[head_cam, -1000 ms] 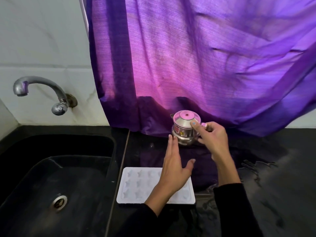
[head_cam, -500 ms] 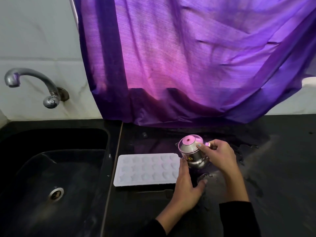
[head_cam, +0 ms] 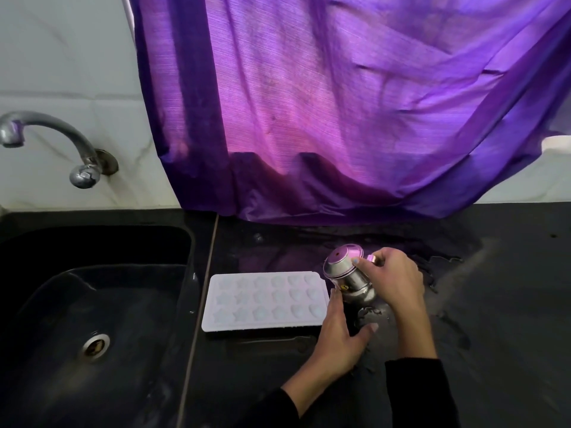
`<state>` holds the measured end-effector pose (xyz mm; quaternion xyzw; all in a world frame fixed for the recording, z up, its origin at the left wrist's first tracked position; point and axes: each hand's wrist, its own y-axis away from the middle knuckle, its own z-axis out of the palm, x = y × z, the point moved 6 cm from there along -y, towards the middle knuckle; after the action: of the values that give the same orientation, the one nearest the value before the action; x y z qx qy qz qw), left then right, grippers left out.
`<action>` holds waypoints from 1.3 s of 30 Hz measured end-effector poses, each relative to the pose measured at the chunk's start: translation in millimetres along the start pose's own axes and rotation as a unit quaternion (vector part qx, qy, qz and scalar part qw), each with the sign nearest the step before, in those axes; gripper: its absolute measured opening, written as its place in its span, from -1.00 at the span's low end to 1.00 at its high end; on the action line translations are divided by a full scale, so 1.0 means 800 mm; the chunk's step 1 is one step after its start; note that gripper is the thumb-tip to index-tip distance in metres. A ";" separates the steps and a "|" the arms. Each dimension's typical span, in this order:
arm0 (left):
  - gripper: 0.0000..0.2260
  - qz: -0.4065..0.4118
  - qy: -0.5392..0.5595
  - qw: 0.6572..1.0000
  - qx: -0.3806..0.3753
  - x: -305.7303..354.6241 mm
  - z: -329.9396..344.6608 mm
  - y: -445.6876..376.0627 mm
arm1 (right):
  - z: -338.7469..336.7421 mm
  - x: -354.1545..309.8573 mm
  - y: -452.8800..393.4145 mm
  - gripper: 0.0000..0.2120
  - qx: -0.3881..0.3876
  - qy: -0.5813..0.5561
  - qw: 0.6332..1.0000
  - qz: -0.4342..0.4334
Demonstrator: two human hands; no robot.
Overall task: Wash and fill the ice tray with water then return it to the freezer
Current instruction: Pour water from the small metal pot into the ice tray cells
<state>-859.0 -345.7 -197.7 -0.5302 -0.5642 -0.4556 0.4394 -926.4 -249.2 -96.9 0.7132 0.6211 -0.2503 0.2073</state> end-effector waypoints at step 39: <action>-0.29 0.033 0.061 0.997 0.035 0.031 -0.041 0.001 | -0.010 -0.038 0.003 -0.84 -0.027 -0.074 0.995 -0.063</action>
<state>-859.3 -373.1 -166.8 -0.5043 -0.5341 -0.4522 0.5059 -926.8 -268.6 -72.1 0.6462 0.6545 -0.2979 0.2556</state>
